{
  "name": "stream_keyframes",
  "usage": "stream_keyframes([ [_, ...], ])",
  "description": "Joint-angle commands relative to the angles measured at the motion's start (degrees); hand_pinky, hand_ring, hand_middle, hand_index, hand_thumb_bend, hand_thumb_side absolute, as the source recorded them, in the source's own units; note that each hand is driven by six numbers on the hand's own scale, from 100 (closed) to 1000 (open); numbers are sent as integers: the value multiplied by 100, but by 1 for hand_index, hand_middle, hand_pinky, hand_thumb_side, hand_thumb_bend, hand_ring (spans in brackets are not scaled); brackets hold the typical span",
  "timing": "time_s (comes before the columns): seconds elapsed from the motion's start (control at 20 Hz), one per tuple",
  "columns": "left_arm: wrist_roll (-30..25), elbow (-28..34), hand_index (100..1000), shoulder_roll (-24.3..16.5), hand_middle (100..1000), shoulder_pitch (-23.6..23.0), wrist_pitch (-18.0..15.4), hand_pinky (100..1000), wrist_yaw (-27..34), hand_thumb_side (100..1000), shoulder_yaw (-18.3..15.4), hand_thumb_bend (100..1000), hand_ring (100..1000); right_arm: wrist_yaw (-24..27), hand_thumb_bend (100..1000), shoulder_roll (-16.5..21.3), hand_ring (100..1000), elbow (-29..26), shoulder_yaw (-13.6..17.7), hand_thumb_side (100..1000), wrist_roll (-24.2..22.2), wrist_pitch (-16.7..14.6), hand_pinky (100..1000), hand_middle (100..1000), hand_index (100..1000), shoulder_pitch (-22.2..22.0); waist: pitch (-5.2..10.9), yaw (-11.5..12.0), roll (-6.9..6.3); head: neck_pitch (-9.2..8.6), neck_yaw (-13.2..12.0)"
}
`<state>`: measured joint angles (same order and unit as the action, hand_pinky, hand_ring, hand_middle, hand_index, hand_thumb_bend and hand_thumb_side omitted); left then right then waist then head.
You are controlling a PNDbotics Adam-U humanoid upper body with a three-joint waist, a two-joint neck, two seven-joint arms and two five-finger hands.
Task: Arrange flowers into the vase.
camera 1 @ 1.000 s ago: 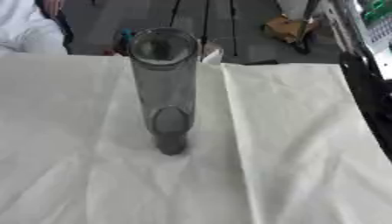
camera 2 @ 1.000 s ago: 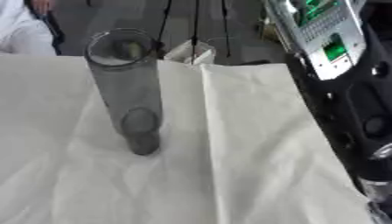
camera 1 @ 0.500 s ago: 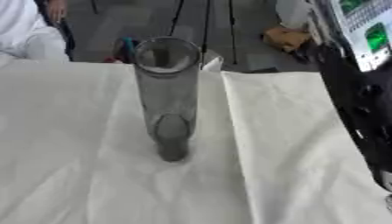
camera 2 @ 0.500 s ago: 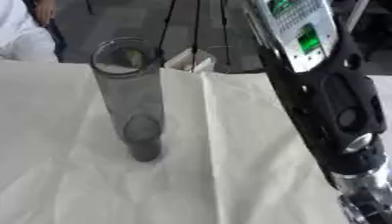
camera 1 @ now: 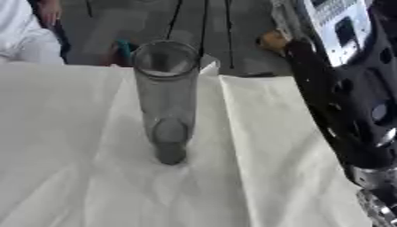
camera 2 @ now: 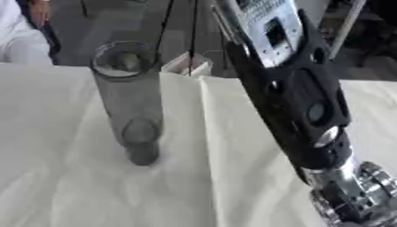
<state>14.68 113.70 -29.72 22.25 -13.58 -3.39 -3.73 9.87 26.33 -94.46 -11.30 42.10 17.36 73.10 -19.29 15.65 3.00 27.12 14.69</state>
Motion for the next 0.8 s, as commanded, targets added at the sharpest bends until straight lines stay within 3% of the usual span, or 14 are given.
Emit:
stream_keyframes([
  [0.05, 7, 89, 939, -149, 861, 36, 14, 758, 11, 973, -35, 100, 844, 364, 100, 99, 100, -159, -30, 430, -57, 336, 100, 100, 100, 87, 249, 5, 73, 3, -20],
  [0.5, 30, 89, 939, -166, 856, 18, 29, 757, 12, 970, -44, 100, 843, 1195, 100, 261, 100, -594, -115, 418, -479, 1341, 100, 100, 100, 24, 305, -41, 56, -367, -96],
  [0.8, 16, 89, 938, -151, 855, 43, 32, 757, 25, 969, -27, 100, 842, 1320, 100, 215, 100, -692, -92, 418, -444, 1458, 100, 100, 100, 41, 322, -50, 45, -604, -44],
])
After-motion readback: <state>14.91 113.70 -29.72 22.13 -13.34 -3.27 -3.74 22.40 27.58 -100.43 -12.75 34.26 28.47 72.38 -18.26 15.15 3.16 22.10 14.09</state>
